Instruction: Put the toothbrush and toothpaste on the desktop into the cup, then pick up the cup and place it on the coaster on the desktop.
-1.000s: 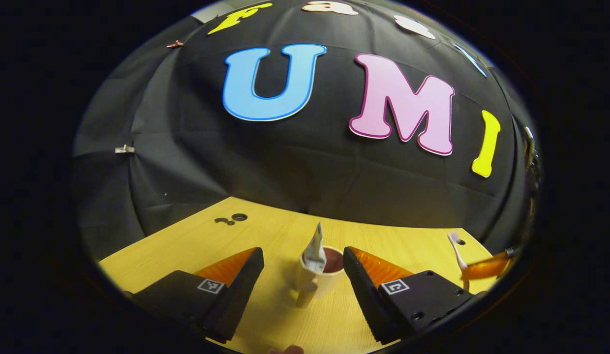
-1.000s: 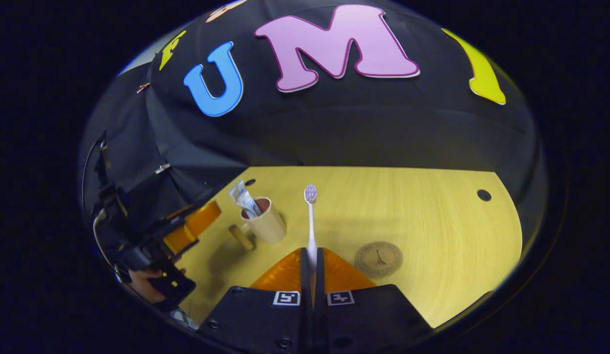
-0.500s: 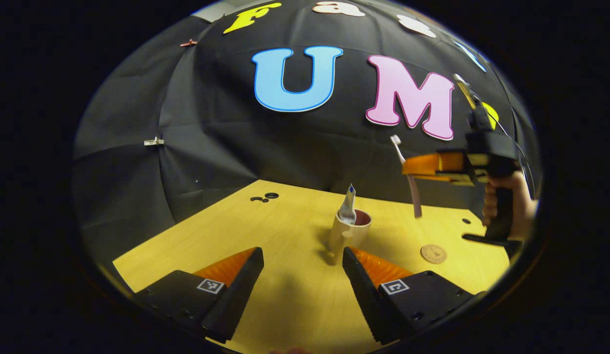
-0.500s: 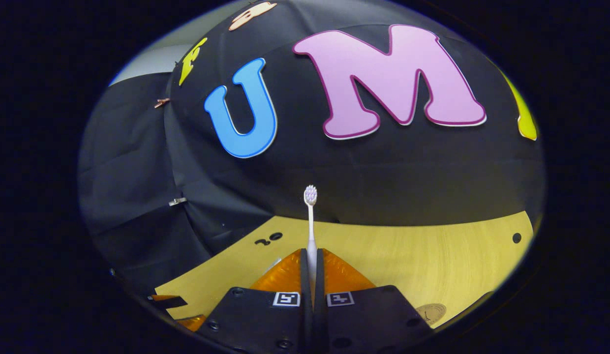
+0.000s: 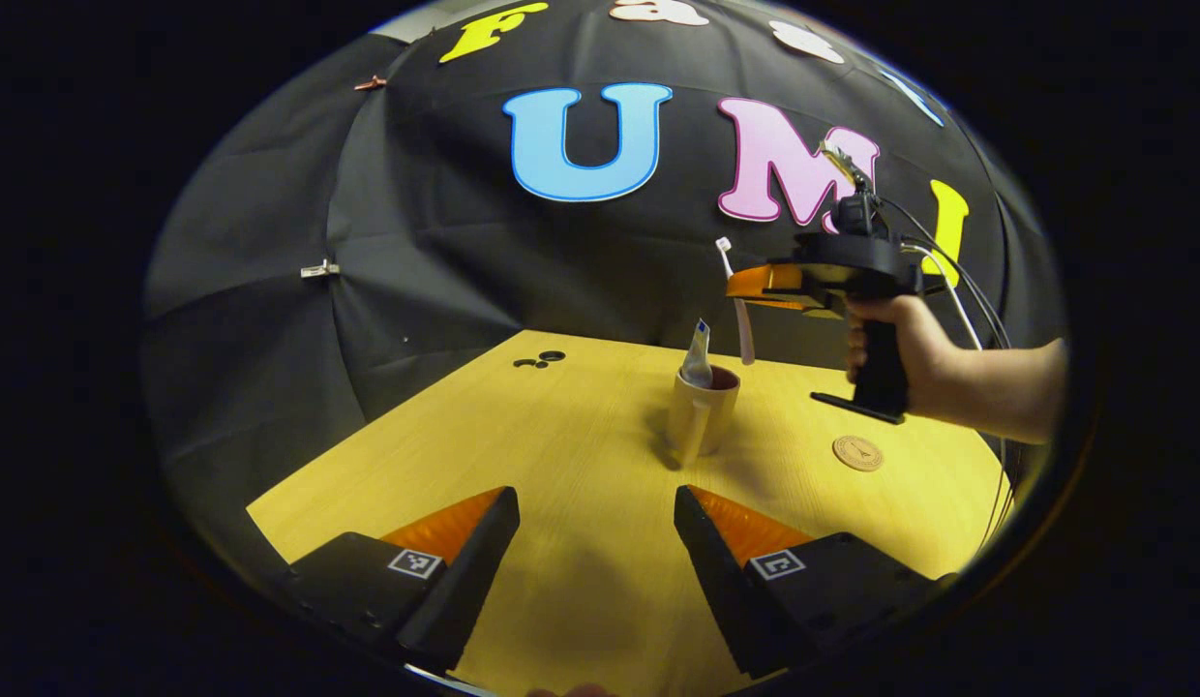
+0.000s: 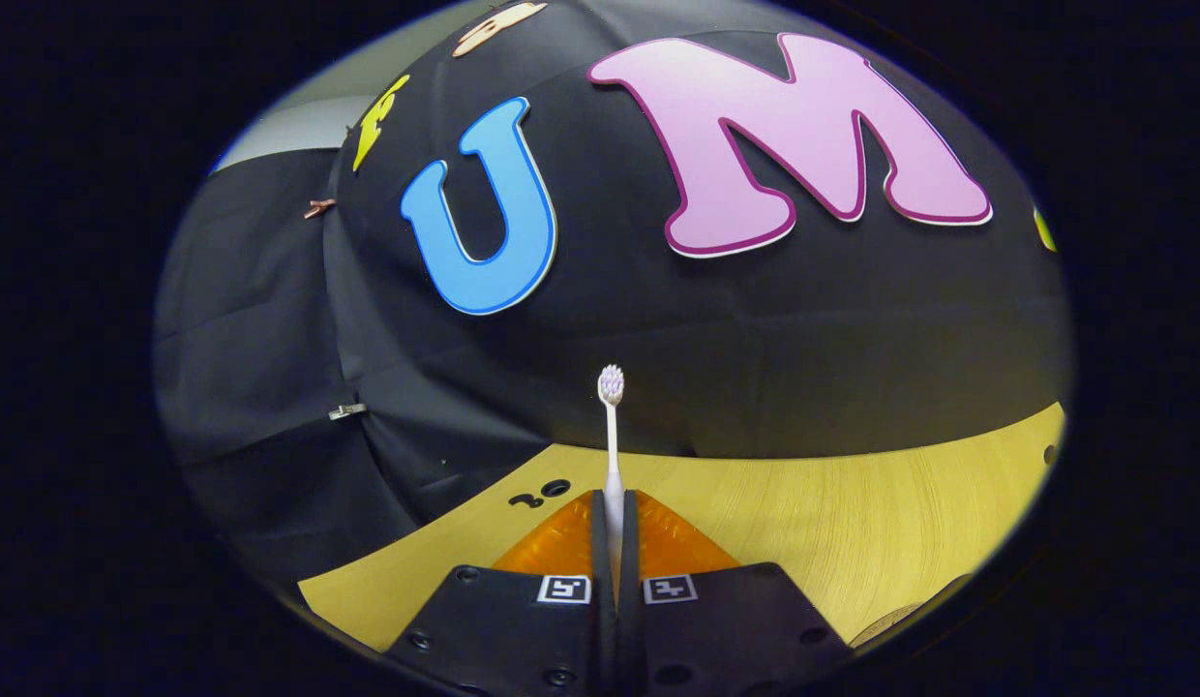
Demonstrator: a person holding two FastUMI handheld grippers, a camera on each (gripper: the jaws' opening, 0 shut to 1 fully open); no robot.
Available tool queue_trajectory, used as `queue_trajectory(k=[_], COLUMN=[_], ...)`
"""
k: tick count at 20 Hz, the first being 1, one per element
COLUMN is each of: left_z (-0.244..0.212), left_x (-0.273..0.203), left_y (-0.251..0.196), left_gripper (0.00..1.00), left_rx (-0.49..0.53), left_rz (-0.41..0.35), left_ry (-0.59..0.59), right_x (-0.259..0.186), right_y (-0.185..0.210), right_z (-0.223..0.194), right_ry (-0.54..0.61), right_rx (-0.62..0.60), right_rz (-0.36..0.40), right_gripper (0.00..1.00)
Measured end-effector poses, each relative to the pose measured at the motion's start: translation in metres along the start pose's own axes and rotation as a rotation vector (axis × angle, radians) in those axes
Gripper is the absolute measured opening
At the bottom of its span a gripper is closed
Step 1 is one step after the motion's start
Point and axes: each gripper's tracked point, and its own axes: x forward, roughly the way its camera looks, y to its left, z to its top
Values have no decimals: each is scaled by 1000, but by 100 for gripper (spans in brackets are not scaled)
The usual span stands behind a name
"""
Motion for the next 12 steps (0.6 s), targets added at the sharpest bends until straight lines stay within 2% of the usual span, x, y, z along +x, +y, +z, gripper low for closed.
queue_trajectory(k=[7,12], left_z=[4,0], left_x=[4,12], left_y=[-7,-13], left_gripper=[99,99], left_rx=[24,15], left_rz=[-31,-29], left_ry=[-7,5], right_x=[28,20], right_y=[-15,-4], right_z=[-28,-69], right_ry=[-29,27], right_rx=[48,13], right_rz=[-31,1], right_gripper=[5,9])
